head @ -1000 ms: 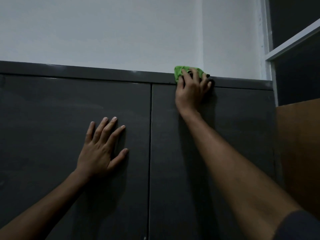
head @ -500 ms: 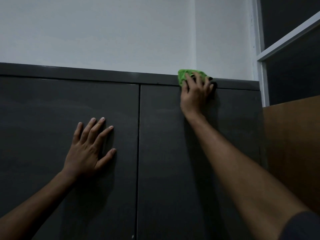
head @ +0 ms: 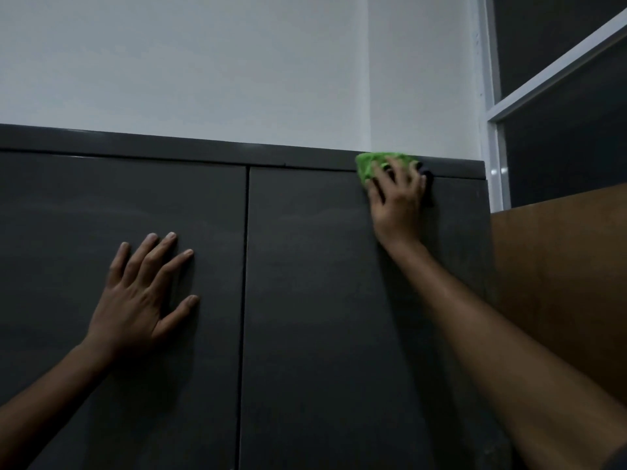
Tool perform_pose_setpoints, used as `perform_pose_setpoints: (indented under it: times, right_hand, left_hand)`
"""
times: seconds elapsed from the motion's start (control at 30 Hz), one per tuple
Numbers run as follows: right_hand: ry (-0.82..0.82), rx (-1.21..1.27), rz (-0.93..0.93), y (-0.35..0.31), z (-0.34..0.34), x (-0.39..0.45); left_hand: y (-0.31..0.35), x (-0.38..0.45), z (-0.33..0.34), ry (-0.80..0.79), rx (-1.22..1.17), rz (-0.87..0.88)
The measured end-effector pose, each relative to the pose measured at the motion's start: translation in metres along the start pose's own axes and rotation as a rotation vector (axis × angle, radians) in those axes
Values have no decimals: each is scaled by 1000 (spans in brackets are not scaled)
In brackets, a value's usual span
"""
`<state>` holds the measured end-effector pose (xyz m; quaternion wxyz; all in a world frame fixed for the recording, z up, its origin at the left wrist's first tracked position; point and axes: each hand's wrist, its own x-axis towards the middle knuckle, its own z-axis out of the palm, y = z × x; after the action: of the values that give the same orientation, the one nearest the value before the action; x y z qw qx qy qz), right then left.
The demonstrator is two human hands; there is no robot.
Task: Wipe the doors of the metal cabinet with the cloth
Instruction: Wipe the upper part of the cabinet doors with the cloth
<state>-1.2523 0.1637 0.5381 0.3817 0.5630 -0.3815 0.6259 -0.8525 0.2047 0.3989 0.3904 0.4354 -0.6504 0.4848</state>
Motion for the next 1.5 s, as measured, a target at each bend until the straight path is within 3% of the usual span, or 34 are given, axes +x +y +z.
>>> perform_pose_setpoints:
  times: [0.07, 0.13, 0.27, 0.33, 0.47, 0.53, 0.67, 0.73, 0.87, 0.9, 0.93, 1.07, 1.13, 1.23, 1.27, 1.3, 1.43, 1.5]
  right_hand:
    - [-58, -15, -277, 15, -3, -8]
    - [-49, -41, -305, 43, -13, -3]
    - [117, -55, 324, 71, -22, 23]
    - [123, -56, 386, 49, -16, 27]
    - [-45, 16, -187, 27, -8, -4]
    - [-64, -5, -252, 51, -18, -7]
    - [111, -33, 320, 79, -32, 28]
    - [111, -30, 405, 62, -28, 33]
    - [-52, 28, -97, 62, -25, -5]
    - [-82, 11, -132, 76, -31, -8]
    - [-72, -11, -81, 90, -37, -3]
    - [123, -82, 426, 97, -38, 35]
    - [94, -33, 334, 78, -29, 26]
    - [-55, 23, -97, 86, -27, -20]
    - [-87, -2, -156, 100, -33, -26]
    - [-79, -15, -130, 114, -38, -24]
    - [140, -17, 365, 121, -42, 13]
    - [106, -49, 299, 104, -36, 6]
  left_hand:
    - [0, 0, 1, 3, 7, 1]
    - [0, 0, 0, -6, 11, -1]
    - [0, -1, -1, -25, 21, -17]
    - [2, -1, -2, -30, 21, -23]
    - [3, 0, -2, -37, 27, -27]
    - [3, 0, -2, -39, 29, -25]
    - [4, 0, -4, -54, 27, -39]
    - [4, 0, -4, -60, 24, -39]
    - [4, 0, -3, -54, 25, -26]
    - [4, 0, -3, -54, 26, -26]
    - [4, 1, -3, -53, 27, -30]
    - [8, 2, -6, -42, 24, -35]
    - [7, 1, -5, -44, 24, -35]
    - [2, 1, 0, -41, 38, -24]
    - [1, 0, 2, -36, 41, -19]
    - [-1, 0, 4, -29, 41, -18]
    - [-2, -1, 5, -11, 43, -16]
    - [-3, -1, 5, -8, 43, -12]
